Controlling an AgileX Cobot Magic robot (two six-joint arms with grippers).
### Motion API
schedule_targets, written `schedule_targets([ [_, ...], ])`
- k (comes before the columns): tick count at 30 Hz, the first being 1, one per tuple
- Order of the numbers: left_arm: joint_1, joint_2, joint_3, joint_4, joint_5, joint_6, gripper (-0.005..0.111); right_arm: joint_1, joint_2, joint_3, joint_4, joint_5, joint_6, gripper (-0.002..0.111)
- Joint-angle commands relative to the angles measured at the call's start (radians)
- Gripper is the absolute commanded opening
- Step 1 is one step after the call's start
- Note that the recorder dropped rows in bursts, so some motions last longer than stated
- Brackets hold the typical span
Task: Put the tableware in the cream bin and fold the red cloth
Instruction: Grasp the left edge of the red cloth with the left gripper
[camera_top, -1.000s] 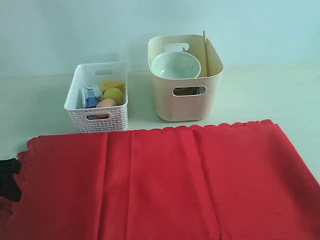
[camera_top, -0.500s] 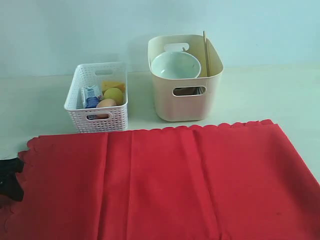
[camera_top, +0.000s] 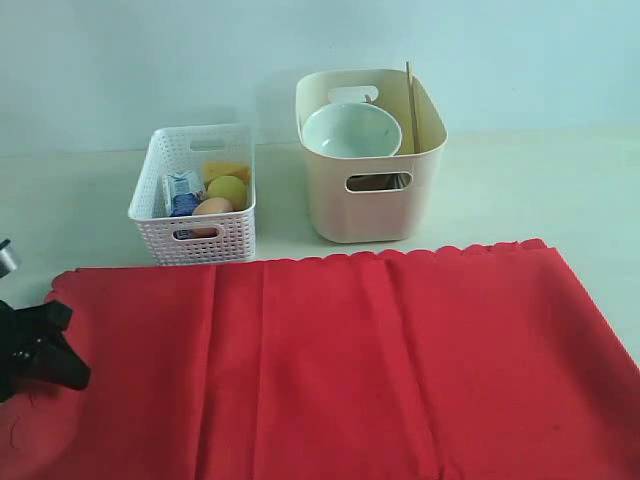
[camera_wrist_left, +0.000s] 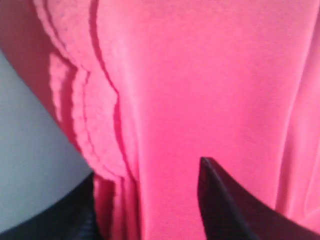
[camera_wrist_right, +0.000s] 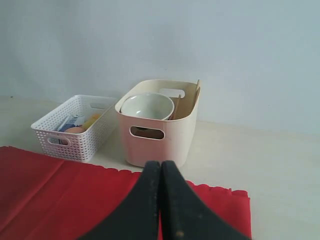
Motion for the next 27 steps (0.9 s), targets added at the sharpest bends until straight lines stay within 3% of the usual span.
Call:
schedule_targets([
  [1,-0.001,-0.006,-0.031,-0.062,0.093,0.065,0.024,0.000,-0.005,0.008,-0.005,-0.005,0.000,0.000],
  [5,-0.001,-0.011,-0.035,-0.119,0.127,0.120,0.000,0.000,-0.005,0.008,-0.005,-0.005,0.005,0.000],
  [9,-0.001,-0.044,-0.037,-0.232,0.196,0.214,0.000,0.000,0.013,0.008,-0.005,-0.010,0.085,0.000],
  [14,-0.001,-0.116,-0.054,-0.228,0.206,0.190,0.000,0.000,0.115,0.008,0.015,-0.012,0.116,0.000],
  [27,-0.001,-0.270,-0.131,-0.028,0.261,0.029,0.000,0.000,0.607,-0.094,0.047,0.004,0.088,0.000],
])
